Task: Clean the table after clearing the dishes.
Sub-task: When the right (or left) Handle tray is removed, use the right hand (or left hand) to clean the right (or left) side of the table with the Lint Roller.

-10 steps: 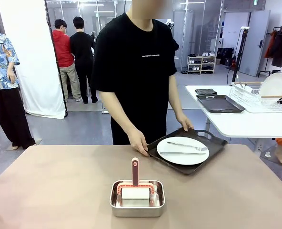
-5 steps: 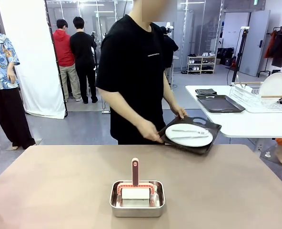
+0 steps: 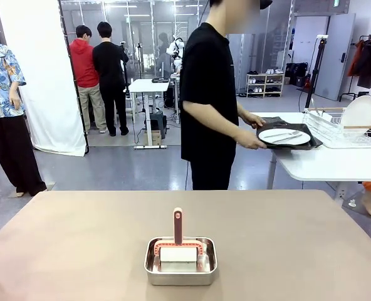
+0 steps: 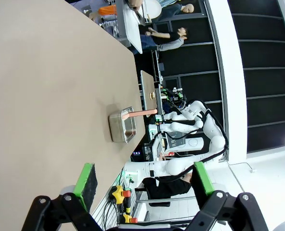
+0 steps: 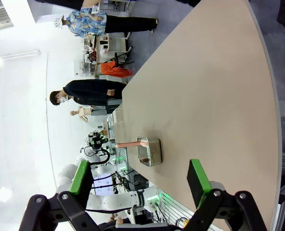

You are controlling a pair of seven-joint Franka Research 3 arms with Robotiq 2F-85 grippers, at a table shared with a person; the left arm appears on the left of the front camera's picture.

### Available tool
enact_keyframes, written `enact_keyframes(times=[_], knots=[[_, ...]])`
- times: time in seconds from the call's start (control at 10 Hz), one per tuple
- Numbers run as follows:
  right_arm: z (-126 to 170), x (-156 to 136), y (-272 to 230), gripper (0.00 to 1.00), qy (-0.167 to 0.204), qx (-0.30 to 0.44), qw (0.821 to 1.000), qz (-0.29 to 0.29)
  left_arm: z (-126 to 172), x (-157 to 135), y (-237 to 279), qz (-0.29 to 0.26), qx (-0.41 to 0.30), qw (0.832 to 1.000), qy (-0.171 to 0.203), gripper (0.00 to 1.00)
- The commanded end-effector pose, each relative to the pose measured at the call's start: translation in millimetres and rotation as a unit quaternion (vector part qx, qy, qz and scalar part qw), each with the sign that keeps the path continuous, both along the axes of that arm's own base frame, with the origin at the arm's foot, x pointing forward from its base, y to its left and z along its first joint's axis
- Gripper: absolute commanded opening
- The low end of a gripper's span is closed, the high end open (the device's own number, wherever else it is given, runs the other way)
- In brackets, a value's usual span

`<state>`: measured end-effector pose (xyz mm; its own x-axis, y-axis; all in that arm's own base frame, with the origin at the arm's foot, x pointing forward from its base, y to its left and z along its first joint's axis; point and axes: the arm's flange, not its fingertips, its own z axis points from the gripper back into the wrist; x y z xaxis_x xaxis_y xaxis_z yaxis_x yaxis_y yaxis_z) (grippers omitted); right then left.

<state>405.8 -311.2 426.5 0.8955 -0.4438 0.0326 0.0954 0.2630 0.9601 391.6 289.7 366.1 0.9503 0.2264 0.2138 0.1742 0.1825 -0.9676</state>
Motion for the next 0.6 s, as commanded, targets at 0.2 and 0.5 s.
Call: enact_keyframes(times=[0.2,0.5], knots=[[2.6,-1.5,1.5,1.00,0.002,0.002,1.000,-0.001,-0.4,-3.3,0.5,0.003,-0.001,1.000,0.000,1.00],[2.6,-1.5,1.5,1.00,0.002,0.002,1.000,-0.001,-0.4,-3.3,0.5,0.003,-0.001,1.000,0.000,1.00]])
